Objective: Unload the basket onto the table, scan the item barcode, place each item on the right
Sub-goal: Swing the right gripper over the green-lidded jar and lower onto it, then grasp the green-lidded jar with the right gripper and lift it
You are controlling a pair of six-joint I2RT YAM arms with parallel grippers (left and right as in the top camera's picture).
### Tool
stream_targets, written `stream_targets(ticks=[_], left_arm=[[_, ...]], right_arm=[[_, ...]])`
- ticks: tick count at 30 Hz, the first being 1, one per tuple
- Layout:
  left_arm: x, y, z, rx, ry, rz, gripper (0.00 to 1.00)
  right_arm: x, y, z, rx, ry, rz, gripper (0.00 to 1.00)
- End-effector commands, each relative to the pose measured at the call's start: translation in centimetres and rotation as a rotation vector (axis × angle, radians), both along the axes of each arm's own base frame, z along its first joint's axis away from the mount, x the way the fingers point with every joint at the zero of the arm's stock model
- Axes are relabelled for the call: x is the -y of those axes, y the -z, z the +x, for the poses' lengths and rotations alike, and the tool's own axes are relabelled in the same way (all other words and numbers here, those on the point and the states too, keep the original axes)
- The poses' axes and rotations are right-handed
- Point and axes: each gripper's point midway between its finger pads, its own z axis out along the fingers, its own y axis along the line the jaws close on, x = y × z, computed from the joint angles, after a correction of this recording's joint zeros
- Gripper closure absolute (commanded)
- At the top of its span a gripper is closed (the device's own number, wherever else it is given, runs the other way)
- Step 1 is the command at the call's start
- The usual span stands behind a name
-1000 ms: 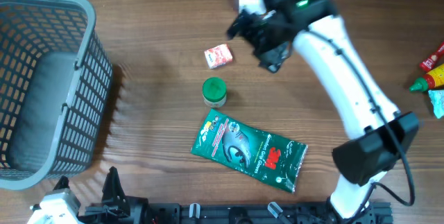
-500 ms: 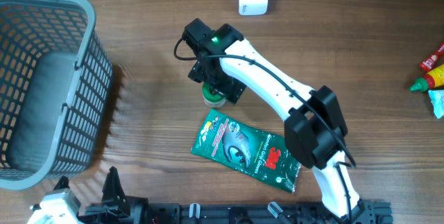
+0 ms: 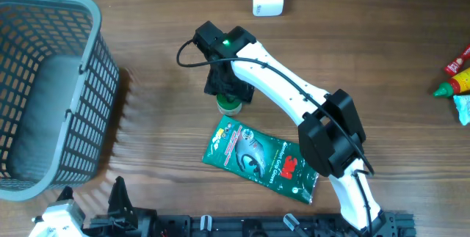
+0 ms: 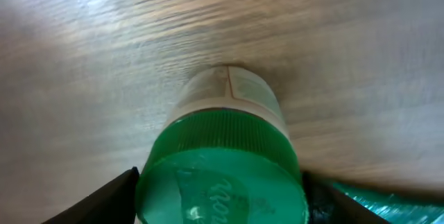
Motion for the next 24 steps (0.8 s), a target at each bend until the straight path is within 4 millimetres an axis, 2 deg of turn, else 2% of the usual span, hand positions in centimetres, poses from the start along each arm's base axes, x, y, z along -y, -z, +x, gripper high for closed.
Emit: stream_targets(ticks=[1,2,3,5,8,11,13,15,17,18,22,24], left_arm=[[-0.3,-0.1,-0.1,0.006,-0.015,0.014,0.00],[-0.3,-0.1,-0.1,0.006,-0.015,0.014,0.00],[-0.3,-0.1,-0.1,0.006,-0.015,0.014,0.00],[-0.3,-0.1,-0.1,0.006,-0.015,0.014,0.00],[-0.3,-0.1,-0.1,0.006,-0.015,0.014,0.00],[-0.3,-0.1,-0.1,0.006,-0.015,0.014,0.00],[-0.3,-0.1,-0.1,0.006,-0.015,0.014,0.00],[-0.3,-0.1,-0.1,0.006,-0.015,0.014,0.00],[-0.3,-0.1,-0.1,0.006,-0.015,0.014,0.00],[-0.3,-0.1,-0.1,0.006,-0.015,0.014,0.00],[-0.3,-0.1,-0.1,0.006,-0.015,0.014,0.00],[-0.3,-0.1,-0.1,0.006,-0.015,0.014,0.00]], right_arm=[[2.4,0.6,0.4,0.003,-0.676,-0.073,0.26],[3.0,0.6,-0.1,-0.027,-0.792,-0.082,0.23],[3.8,0.6,-0.7,-0.062,-0.902,-0.091,0.12],[5.2,0.1,-0.4,-0.073,-0.959,-0.166,0.00],[6.2,-1.8,0.8,-0.029,-0.865,-0.255,0.00],[5.3,-4.9,1.8,0.049,-0.766,-0.235,0.00],[4.7,-7.3,2.6,0.119,-0.580,-0.201,0.00],[4.1,-9.3,2.7,0.143,-0.190,-0.113,0.01],[4.5,-9.5,1.2,0.046,0.246,-0.057,0.00],[4.1,-9.2,0.7,-0.013,0.411,-0.016,0.00],[3.8,-8.0,-0.3,-0.136,0.940,-0.012,0.00],[4.0,-7.6,-0.5,-0.152,1.102,-0.033,0.00]])
